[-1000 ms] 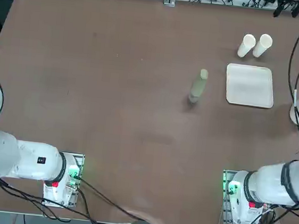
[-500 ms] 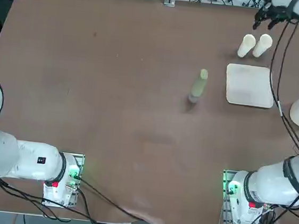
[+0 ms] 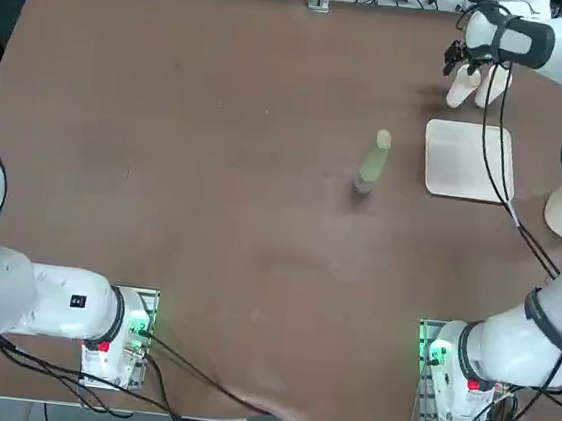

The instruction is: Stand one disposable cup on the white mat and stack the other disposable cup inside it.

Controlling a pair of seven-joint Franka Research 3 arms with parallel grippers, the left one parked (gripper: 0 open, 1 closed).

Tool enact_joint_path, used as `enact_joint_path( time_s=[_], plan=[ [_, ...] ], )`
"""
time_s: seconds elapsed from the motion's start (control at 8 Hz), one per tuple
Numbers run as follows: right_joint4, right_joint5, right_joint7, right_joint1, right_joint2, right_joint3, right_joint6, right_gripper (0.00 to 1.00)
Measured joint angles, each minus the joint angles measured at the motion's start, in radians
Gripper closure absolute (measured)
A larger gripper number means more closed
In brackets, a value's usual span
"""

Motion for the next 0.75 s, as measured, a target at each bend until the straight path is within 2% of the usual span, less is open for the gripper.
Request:
enact_joint_path(
  time_s=[0.25,0.62,0.75],
  plan=[
    [0.004,-0.013,0.000,-0.002,0.017,-0.005,-0.002,0.09],
    [0.005,-0.021,0.000,-0.002,0.059,-0.009,-0.002,0.20],
    [0.009,-0.025,0.000,-0.002,0.071,-0.010,-0.001,0.40]
  ],
)
